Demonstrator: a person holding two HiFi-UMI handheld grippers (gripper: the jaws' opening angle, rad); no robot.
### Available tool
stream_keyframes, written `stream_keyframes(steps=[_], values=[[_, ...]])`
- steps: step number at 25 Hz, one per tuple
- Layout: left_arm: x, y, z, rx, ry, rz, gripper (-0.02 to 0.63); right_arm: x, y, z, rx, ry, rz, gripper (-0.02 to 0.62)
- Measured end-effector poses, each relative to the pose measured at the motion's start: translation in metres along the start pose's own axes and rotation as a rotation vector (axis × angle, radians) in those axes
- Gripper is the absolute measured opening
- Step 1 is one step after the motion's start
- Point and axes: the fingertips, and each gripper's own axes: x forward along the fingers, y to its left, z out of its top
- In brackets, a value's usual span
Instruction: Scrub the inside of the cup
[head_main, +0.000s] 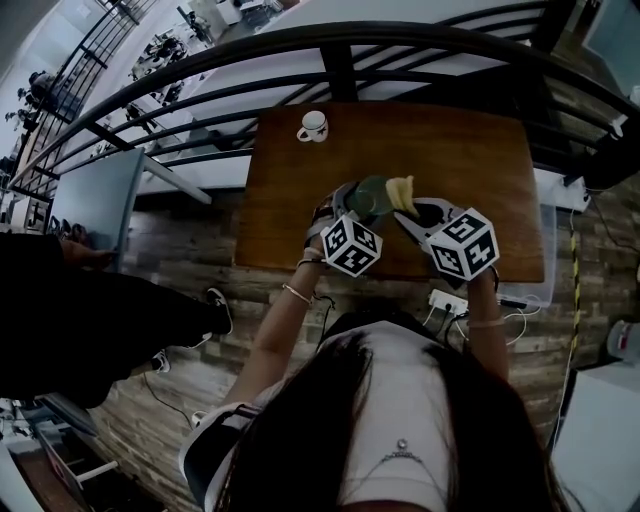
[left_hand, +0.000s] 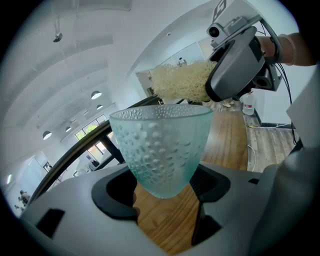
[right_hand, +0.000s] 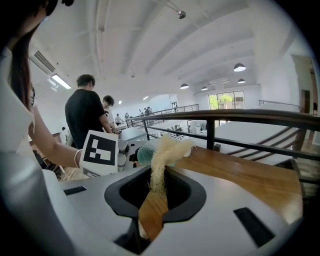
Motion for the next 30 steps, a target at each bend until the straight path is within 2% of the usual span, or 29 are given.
stream_keyframes(steps=[10,30], values=[[-0.002,0.001,-0.003,-0.11,0.0,-0.028,0.334,-0.011,-0.031,0.002,0.1,-0.103,-0.135,0.083],[-0.021,0.003,0.003,-0.337,-0.022,-0.04,0.334,-0.014,-0.05,-0.022,0.14,-0.119,-0.293,0.083]])
